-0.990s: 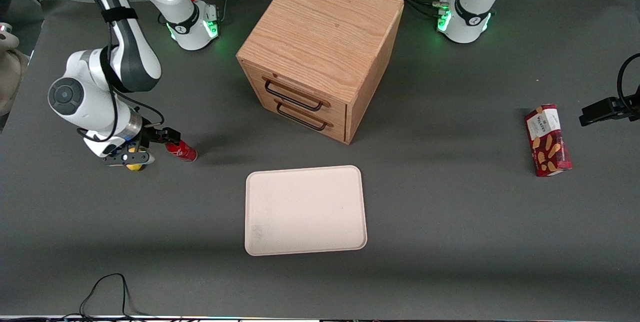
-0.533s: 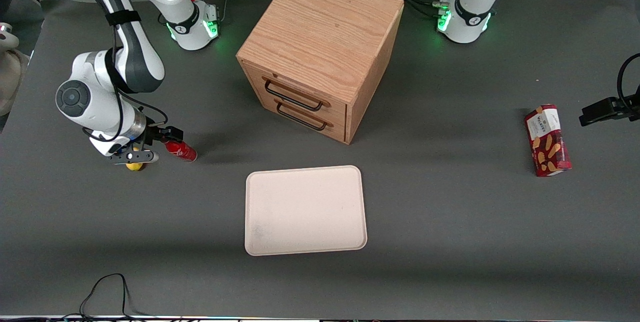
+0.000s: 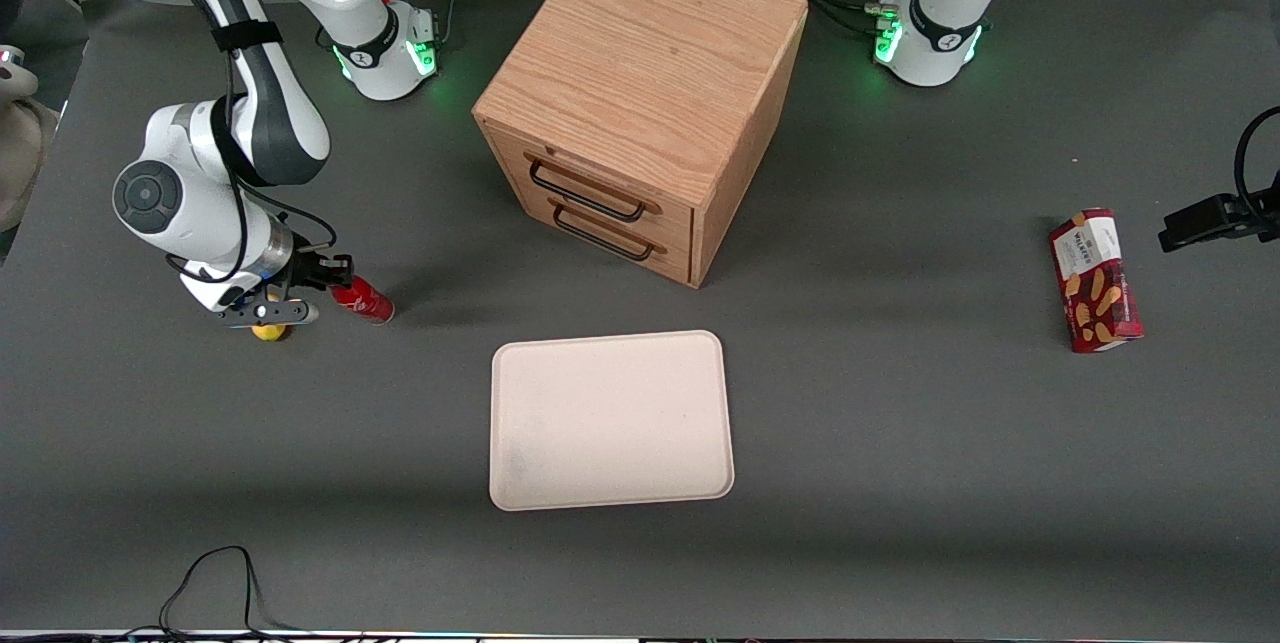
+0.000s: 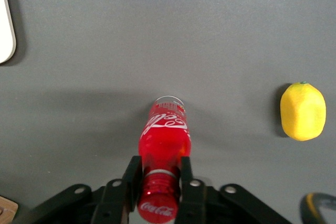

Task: Place coke bottle on tray
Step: 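Close the right gripper around the bottle's body, then lift the bottle and carry it over the white tray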

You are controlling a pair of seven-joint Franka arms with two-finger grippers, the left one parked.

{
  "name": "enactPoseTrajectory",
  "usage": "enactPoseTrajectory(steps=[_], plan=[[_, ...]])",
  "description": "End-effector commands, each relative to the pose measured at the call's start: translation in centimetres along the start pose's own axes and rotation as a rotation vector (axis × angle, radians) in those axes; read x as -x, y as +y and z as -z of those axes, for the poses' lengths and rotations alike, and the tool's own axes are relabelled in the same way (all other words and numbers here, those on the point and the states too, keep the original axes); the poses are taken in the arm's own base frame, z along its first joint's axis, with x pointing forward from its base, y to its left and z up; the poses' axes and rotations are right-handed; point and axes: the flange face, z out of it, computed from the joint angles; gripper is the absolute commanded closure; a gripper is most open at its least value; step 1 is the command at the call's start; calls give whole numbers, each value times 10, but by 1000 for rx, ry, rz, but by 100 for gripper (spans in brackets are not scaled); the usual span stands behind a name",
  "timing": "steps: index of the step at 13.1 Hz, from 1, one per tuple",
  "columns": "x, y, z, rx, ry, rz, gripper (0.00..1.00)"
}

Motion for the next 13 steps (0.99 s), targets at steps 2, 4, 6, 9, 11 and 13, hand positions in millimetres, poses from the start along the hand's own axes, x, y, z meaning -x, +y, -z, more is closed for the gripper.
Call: enactPoseTrajectory(steps=[2, 4, 6, 9, 11, 13], plan=[[4, -2, 0, 8, -1, 24, 89], [3, -3, 4, 10, 1, 27, 97], [-6, -7, 31, 12, -15, 34, 99], [-22, -19, 105, 12, -27, 48, 100], [-30, -26, 166, 12, -10, 53, 100], [-37, -41, 223, 13, 2, 74, 100]])
